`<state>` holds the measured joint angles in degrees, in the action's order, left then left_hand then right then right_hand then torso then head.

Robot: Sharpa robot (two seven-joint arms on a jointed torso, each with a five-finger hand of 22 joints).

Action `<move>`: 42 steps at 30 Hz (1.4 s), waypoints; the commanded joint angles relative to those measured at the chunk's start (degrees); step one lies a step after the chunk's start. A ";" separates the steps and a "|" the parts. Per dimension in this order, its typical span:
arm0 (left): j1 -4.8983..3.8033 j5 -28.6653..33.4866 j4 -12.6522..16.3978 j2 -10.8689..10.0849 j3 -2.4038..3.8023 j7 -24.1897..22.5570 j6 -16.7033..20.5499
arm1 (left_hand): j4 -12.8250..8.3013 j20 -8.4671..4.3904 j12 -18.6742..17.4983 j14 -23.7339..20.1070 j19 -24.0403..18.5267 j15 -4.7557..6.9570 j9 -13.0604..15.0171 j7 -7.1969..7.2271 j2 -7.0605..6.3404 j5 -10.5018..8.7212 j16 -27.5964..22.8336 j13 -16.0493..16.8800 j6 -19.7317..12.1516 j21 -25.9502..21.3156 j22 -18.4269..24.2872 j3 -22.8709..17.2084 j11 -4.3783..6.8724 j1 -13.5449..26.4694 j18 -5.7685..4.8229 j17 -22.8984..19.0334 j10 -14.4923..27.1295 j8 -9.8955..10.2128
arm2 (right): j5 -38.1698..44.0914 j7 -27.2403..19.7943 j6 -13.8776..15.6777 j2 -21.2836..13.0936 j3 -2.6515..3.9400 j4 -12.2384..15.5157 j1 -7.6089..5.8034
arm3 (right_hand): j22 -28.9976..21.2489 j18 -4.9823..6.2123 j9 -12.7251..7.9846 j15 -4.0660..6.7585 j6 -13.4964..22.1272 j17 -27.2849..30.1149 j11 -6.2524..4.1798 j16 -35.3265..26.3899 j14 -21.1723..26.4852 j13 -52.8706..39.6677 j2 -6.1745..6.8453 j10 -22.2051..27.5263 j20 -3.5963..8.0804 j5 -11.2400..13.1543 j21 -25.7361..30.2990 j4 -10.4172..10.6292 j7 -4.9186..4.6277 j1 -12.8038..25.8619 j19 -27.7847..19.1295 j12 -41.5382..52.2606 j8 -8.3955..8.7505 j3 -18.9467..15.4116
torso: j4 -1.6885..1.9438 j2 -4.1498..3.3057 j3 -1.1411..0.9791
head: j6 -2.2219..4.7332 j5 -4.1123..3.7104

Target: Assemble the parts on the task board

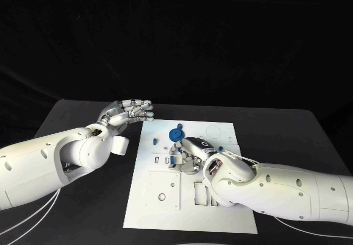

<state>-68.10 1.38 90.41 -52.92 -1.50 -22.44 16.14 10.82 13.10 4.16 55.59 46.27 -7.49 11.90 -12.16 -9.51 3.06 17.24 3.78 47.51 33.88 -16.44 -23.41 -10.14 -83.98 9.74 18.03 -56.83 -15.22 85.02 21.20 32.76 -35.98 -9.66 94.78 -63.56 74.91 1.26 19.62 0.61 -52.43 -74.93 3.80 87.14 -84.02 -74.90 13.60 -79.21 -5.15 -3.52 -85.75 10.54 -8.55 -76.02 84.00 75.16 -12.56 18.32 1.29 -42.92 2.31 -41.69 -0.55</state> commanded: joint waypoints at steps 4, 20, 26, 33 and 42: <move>-0.01 -0.55 0.09 0.02 0.04 0.01 -1.05 | 0.08 0.09 -0.20 -0.20 -0.42 -0.15 0.07 -0.81 -0.06 -0.16 -0.31 0.05 0.07 -0.33 0.10 0.31 -0.19 0.58 0.46 0.05 -0.19 0.25 | 0.74 -1.68 2.27 -0.36 -0.02 0.47 0.06 | 12.11 0.16 -0.58 -0.67 1.83 -6.10 0.38 -0.62 -3.92 0.79 -1.39 1.31 -1.01 -0.34 1.11 3.17 -0.50 -3.41 2.73 -1.14 1.18 -10.98 | 0.03 -0.02 -0.01 | 0.05 -0.01; 0.06 -23.27 0.74 -0.15 0.05 21.22 -5.42 | 1.07 -6.34 25.84 20.72 12.46 6.50 6.91 4.35 -1.03 0.61 48.75 15.91 0.89 26.15 -16.78 1.71 5.55 3.88 0.32 36.53 -7.15 -11.03 | -26.68 -20.55 8.71 -13.19 0.21 5.94 -4.16 | 10.90 0.79 -0.45 -0.66 0.60 -5.36 0.36 -1.06 -3.71 1.28 -4.98 1.73 -1.09 -0.19 3.71 6.06 -0.35 -6.71 1.39 -1.04 0.67 -17.97 | -0.38 0.66 -0.26 | -0.13 0.81; -0.06 -33.90 1.25 0.62 0.08 35.19 -11.41 | 5.71 -7.30 60.11 29.73 23.40 8.20 14.64 5.22 1.71 -0.35 67.15 43.19 -2.48 43.51 -42.64 -0.29 7.28 11.78 -3.51 59.85 -7.97 -24.30 | -36.68 -23.86 7.79 -17.59 0.22 6.73 -6.92 | 10.92 0.78 -0.28 -0.55 0.23 -5.54 0.22 -1.00 -3.76 1.16 -5.45 1.66 -0.99 -0.15 3.70 6.05 -0.19 -6.42 1.42 -0.88 0.18 -18.09 | -0.38 1.29 -0.73 | -0.62 1.06; -0.40 -45.59 0.49 3.61 0.11 46.50 -18.36 | 6.03 -8.17 68.70 31.78 27.01 8.87 17.50 6.04 2.25 -0.17 69.55 53.32 -2.87 46.92 -48.81 1.86 8.14 20.03 -4.60 64.15 -13.09 -29.60 | -40.04 -24.06 7.38 -19.61 0.21 5.49 -8.40 | 10.96 0.76 -0.27 -0.53 0.23 -5.54 0.22 -1.00 -3.76 1.17 -5.47 1.66 -0.98 -0.15 3.64 6.05 -0.18 -6.37 1.46 -0.88 0.15 -18.12 | -0.28 2.12 -1.03 | -1.29 1.23; -0.87 -55.89 -2.24 8.71 0.12 50.63 -22.74 | 5.99 -8.46 68.81 31.82 26.92 9.24 18.60 6.55 2.43 -0.17 69.57 53.06 -2.75 47.06 -48.94 3.52 8.56 21.84 -4.60 64.11 -12.70 -31.31 | -40.76 -22.97 6.82 -19.35 0.21 3.63 -8.73 | 10.92 0.78 -0.29 -0.50 0.52 -5.49 0.20 -1.02 -3.75 1.24 -5.45 1.73 -0.93 -0.14 3.73 5.96 -0.21 -6.37 1.42 -0.94 0.19 -18.26 | -0.18 2.66 -1.21 | -1.84 1.43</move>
<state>-68.80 -48.49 88.42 -44.63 -1.43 24.56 -2.53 16.85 4.83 72.72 83.84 73.02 1.34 30.42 -5.90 -7.26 2.84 86.57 56.81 44.76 80.67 -65.30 -20.06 -2.02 -62.70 6.18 74.95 -69.63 -46.40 45.71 -1.27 40.33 -55.45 -9.47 98.57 -72.25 74.93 1.26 19.29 0.00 -51.70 -74.91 4.20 86.24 -83.82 -73.67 8.66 -77.78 -5.95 -3.66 -82.18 16.74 -8.69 -82.56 84.00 74.05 -12.08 0.26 1.05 -40.50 1.16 -43.36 0.87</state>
